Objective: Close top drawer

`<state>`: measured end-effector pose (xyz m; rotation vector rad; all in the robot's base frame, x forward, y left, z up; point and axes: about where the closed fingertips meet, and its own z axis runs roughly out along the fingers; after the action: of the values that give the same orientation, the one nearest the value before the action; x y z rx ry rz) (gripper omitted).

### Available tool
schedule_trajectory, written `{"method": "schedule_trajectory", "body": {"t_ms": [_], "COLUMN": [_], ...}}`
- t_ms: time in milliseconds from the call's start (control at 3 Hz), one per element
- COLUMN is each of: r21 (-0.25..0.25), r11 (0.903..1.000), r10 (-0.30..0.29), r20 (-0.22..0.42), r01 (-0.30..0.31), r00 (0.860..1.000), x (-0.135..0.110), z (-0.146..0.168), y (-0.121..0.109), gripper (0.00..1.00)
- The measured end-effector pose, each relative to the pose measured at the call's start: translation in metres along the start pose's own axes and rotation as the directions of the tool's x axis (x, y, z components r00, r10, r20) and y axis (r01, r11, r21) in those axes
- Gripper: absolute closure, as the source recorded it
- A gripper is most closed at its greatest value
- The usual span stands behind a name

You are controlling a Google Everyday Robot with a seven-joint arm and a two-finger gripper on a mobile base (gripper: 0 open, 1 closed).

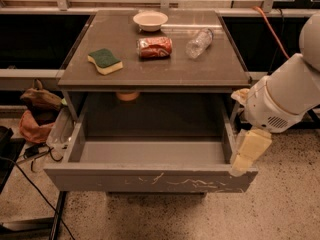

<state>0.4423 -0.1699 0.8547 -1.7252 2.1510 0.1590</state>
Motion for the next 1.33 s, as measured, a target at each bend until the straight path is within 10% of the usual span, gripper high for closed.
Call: {"method": "schedule_trajectory", "body": {"t_ms": [667, 1000, 1333], "r21": [-0.105, -0.218, -0.218], "r11": [0.9937, 0.9758, 0.9758], "r10": [0.051, 0.057, 0.058], "r20": [0.117, 0.157, 0.16], "r01": [-0.039, -0.022, -0.022], "r00": [0.992, 0.986, 0.985], "x": [0.006, 0.016, 0.016], "z": [0.093, 0.156, 0.155], "y": [0.075, 0.109, 0.115], "gripper": [0.0, 0.0, 0.0]}}
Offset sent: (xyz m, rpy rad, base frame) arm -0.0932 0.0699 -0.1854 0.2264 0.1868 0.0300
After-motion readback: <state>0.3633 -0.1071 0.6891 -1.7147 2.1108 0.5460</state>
